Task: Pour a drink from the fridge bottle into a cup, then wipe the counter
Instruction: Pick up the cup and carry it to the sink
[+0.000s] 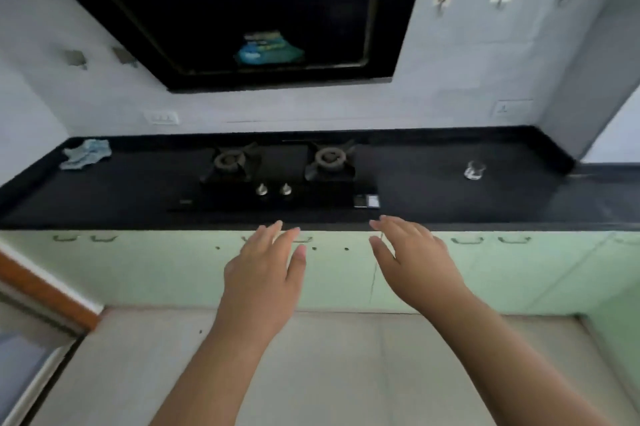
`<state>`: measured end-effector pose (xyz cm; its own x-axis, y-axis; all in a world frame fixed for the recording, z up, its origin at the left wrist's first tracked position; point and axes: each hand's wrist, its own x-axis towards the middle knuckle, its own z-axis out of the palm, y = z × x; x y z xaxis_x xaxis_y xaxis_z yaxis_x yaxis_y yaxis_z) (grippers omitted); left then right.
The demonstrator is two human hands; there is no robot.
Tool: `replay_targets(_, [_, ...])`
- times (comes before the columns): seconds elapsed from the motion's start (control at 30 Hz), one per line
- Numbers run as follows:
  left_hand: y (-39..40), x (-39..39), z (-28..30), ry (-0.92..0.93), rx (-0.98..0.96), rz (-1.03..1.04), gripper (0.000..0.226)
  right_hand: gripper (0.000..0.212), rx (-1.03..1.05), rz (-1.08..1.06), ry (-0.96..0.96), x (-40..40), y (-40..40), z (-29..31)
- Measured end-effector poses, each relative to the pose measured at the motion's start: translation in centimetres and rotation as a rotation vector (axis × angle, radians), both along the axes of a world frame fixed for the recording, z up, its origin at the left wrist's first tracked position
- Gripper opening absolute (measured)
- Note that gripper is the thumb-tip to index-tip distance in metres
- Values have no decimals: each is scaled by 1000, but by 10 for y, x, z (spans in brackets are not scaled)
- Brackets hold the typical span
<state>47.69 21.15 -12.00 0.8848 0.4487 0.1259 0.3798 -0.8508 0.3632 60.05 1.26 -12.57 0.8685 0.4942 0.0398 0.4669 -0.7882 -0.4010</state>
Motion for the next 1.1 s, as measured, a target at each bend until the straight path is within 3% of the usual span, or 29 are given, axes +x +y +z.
replay_targets(0.2, [-86, 119, -8, 61, 53, -213, 50, 47, 19, -252, 10, 84, -105, -10])
replay_targets(0.5, [-164, 252, -40, 119, 76, -346, 55, 48, -67, -373, 60, 184, -195, -26])
replay_targets(0.63, [-168, 306, -58, 140, 86, -391, 75, 49, -94, -405, 123, 229, -206, -45])
replay_targets(0.8, [-157, 389, -87, 219, 92, -482, 49, 50, -108, -471, 177, 291, -202, -71])
replay_targets(1.1, [-156, 548, -109, 321, 73, -674, 49, 48, -51, -612, 236, 396, -198, -87])
